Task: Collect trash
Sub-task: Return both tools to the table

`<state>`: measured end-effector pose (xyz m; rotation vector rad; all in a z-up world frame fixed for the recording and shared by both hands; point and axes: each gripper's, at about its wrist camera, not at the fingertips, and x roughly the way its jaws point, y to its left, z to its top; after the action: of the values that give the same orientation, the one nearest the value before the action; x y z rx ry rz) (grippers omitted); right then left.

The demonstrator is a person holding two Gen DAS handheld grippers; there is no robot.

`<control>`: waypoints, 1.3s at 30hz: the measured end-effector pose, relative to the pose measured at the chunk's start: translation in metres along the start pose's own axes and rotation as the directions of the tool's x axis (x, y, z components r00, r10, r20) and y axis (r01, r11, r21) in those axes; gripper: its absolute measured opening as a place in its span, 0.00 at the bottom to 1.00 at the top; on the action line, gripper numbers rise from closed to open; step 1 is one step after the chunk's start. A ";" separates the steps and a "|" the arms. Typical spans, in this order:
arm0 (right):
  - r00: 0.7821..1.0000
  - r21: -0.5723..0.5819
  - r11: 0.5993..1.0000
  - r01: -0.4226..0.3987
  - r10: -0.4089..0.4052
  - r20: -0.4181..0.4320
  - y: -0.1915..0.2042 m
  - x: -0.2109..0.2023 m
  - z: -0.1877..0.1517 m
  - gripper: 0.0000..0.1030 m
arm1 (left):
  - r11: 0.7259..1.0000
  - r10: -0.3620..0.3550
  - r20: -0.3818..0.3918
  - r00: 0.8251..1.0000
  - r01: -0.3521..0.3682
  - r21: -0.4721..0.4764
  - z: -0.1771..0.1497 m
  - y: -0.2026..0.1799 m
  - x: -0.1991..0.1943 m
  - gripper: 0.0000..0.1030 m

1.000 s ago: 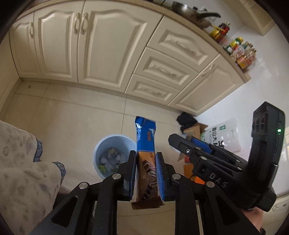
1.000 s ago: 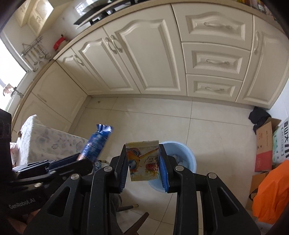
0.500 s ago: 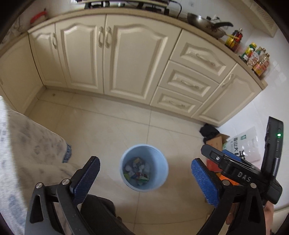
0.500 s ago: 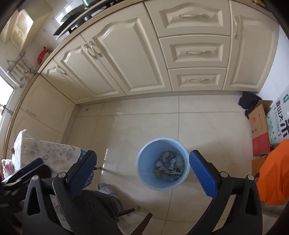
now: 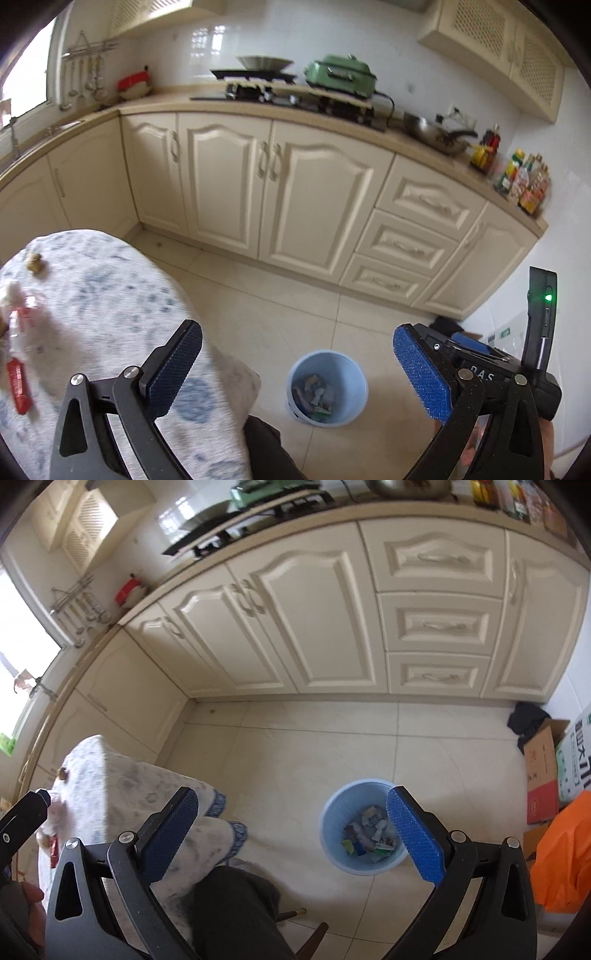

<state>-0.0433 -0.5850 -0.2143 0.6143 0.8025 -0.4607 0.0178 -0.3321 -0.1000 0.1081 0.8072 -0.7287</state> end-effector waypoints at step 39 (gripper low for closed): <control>0.917 -0.613 0.701 -0.365 0.385 -0.107 0.366 -0.065 -0.114 1.00 | 0.756 0.593 0.146 0.792 -0.485 -0.439 -0.169 0.118 -0.337 0.99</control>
<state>0.0749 -0.2312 -0.1045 0.1303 0.7199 0.1885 -0.1691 0.0032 -0.0062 -0.1101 0.5863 -0.0115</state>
